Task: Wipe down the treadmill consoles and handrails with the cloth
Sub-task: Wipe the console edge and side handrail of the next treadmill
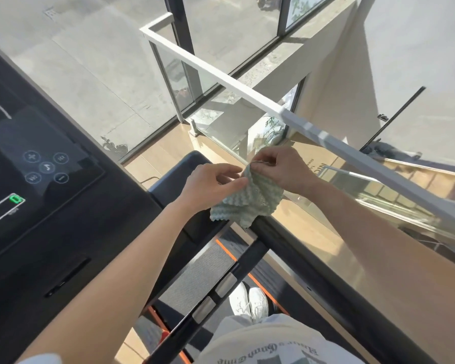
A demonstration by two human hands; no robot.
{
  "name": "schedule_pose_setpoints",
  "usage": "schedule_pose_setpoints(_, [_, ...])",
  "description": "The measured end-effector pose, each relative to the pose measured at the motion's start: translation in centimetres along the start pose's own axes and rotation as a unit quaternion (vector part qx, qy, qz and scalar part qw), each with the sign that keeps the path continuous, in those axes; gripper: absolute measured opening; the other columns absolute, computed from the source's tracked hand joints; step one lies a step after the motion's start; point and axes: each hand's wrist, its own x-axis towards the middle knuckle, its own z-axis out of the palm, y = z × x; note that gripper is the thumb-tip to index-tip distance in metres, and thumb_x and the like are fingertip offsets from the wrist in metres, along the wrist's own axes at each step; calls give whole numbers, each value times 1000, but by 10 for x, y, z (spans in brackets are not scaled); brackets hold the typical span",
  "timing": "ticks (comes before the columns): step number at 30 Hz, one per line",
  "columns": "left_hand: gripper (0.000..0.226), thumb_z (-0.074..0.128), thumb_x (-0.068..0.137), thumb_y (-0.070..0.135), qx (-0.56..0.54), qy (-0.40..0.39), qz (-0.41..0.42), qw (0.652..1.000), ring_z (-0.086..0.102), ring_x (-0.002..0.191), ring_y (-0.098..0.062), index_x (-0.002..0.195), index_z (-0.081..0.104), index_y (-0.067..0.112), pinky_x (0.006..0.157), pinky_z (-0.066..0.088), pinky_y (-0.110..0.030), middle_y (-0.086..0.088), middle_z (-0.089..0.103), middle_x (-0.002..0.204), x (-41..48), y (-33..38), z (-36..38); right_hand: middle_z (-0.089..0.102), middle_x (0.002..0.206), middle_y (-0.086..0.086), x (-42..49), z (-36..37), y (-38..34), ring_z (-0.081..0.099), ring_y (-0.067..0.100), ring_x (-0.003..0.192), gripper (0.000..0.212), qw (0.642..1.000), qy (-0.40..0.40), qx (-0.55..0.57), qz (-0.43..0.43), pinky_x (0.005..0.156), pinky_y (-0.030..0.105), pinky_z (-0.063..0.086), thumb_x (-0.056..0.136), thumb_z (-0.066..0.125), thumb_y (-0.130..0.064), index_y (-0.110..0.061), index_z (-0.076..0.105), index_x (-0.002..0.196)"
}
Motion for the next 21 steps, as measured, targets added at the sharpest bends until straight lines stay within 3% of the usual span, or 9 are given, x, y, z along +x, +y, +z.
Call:
schedule_pose_setpoints(5, [16,64,87,46,116,54,41,991,65,76,9,97,76,41,79,58,-33,33,67,74,19,14,0,72,80,-8,5,-12,-7,63,4,78,8,998,61,-11,-15,77,22,47,86,76,-27,-19,77,86])
schedule_pose_setpoints(10, [18,60,97,40,154,92,63,982,66,85,1,104,76,36,82,57,-33,24,72,90,46,29,-22,73,88,-3,10,-29,-14,66,13,86,8,992,117,-43,-30,85,37,54,85,76,-19,-15,78,92])
schedule_pose_setpoints(14, [16,59,97,36,125,121,111,978,65,85,0,103,73,33,78,55,-30,25,69,91,46,40,-35,70,84,-4,6,-33,-19,63,12,77,9,984,166,-38,-51,76,32,53,83,79,-18,-17,78,92])
schedule_pose_setpoints(16, [15,58,98,34,163,94,136,973,62,84,-4,104,72,31,76,52,-29,21,69,96,34,30,-32,68,82,-3,-7,-22,-12,61,13,73,8,986,146,-49,-67,70,33,51,83,79,-22,-19,77,90])
schedule_pose_setpoints(19, [12,61,97,30,227,7,135,965,59,79,-11,102,71,26,72,48,-32,14,68,93,12,-3,-9,67,86,-8,-36,10,13,60,11,77,4,993,69,-81,-56,73,36,52,84,77,-24,-23,75,87])
schedule_pose_setpoints(21, [12,61,96,29,248,-75,141,955,64,96,-16,100,72,26,78,50,-34,11,71,103,-3,-25,10,65,88,-9,-59,32,30,58,10,79,2,994,0,-105,-22,76,39,52,85,75,-24,-23,73,85])
